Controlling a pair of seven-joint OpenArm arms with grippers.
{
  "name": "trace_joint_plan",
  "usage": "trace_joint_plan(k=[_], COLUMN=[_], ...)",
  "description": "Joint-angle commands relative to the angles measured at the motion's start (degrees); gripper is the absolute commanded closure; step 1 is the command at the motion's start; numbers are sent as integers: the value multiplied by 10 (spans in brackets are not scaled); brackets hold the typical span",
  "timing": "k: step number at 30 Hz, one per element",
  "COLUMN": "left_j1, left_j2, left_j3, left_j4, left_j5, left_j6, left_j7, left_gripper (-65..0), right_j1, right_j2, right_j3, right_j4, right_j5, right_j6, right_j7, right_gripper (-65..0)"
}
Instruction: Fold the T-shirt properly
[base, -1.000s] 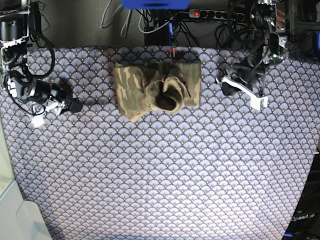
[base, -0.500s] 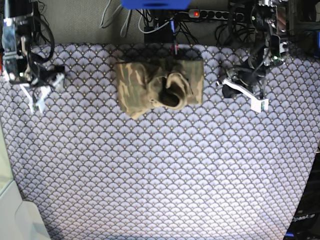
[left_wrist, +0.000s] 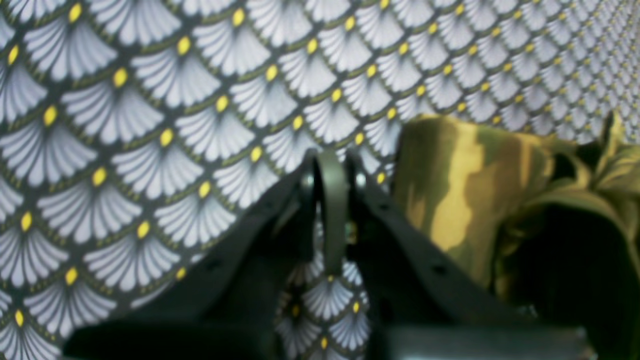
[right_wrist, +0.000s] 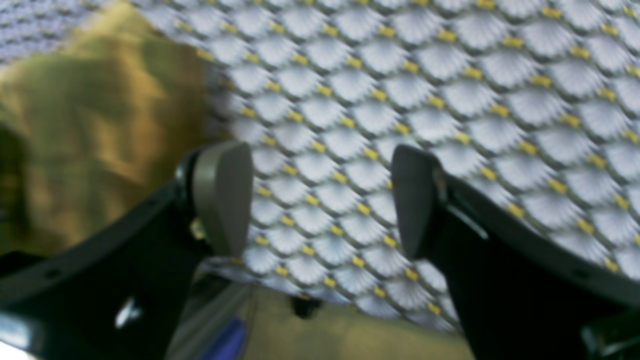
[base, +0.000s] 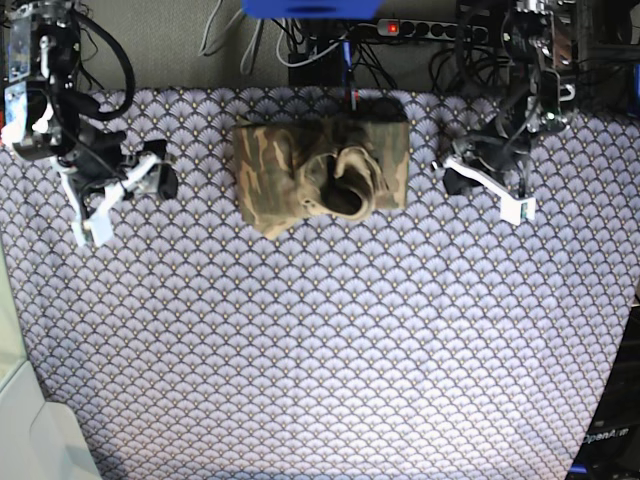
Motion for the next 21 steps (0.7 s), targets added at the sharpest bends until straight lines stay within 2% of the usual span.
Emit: trace_joint_plan(k=[1,7,14,18,21], left_j1=[-4,0,2,2,2], left_j2=[-5,-6,-7,-7,-7], left_j3=[-2,-5,-6,-7,-7], left_j4=[9,9,9,9,9], left_j5=[-5,-4,-4,-4,-3], left_j6=[-2,1,1,2,2], left_j7=[-8,-7,-7,-7,-7], left_gripper=[-9,-9,-9,-9,-9], right_j1=[3,4,30,42,47], right_j2=[8,10,11,-17,-26], right_j3=[5,3,-50,-55,-54], right_j4=[10,11,11,12,12], right_j5=[13,83,87,87,87], right_j6=[1,1,2,2,2], right_j7=[5,13,18,18,18], right_gripper=[-443,-443,-443,-443,-443])
